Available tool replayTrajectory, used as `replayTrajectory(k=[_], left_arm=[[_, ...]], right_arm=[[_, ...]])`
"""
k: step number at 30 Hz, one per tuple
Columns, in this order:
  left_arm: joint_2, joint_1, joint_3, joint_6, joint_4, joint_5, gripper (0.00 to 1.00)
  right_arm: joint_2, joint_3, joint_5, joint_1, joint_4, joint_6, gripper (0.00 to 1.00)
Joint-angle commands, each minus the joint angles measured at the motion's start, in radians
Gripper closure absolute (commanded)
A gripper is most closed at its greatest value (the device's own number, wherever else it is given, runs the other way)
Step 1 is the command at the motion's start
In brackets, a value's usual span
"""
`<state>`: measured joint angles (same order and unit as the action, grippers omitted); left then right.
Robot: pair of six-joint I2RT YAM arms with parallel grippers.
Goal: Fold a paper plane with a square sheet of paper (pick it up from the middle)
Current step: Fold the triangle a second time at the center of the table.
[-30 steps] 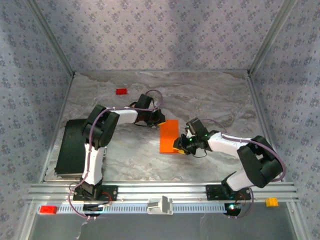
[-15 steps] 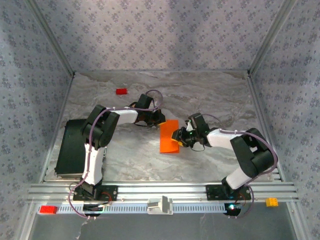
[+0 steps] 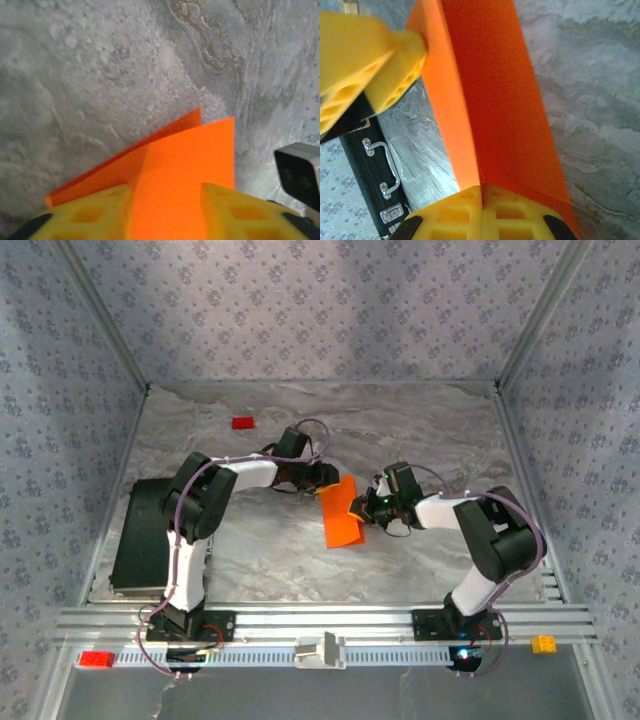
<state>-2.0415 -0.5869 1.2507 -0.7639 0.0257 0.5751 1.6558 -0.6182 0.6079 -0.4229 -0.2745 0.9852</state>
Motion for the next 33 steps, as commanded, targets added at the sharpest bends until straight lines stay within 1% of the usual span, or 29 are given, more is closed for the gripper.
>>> replayTrajectory(k=[1,4,7,10,13,16,19,21,26,33], left_arm=[[0.110,-0.019,0.014,0.048,0.106,-0.032,0.50],[0.185,-0.032,-0.024,0.073,0.126,-0.077,0.45],[0.260,-0.057,-0.091,0.107,0.114,-0.122,0.44],[0.315,-0.105,-0.153,0.153,0.098,-0.160,0.44],[0.362,-0.187,-0.207,0.224,0.100,-0.244,0.44],[0.407,-0.287,-0.261,0.281,0.087,-0.372,0.44],[0.439,-0.384,-0.289,0.346,0.086,-0.509,0.42],[0.445,-0.441,-0.289,0.379,0.093,-0.592,0.39],[0.414,-0.547,-0.257,0.447,0.127,-0.755,0.34],[0.312,-0.644,-0.175,0.513,0.190,-0.935,0.31]], right_arm=[[0.022,0.005,0.019,0.006,-0.042,0.023,0.99],[0.019,0.009,-0.003,0.011,-0.054,0.047,0.99],[0.009,0.018,-0.018,0.022,-0.066,0.070,0.98],[0.004,0.027,-0.018,0.033,-0.077,0.086,0.97],[0.002,0.028,0.005,0.033,-0.089,0.092,0.92],[0.002,0.020,0.029,0.030,-0.089,0.091,0.88],[-0.001,0.018,0.038,0.031,-0.078,0.087,0.87],[-0.003,0.015,0.037,0.031,-0.067,0.084,0.87],[-0.004,0.011,0.041,0.031,-0.056,0.084,0.87],[-0.015,0.001,0.037,0.029,-0.037,0.081,0.87]])
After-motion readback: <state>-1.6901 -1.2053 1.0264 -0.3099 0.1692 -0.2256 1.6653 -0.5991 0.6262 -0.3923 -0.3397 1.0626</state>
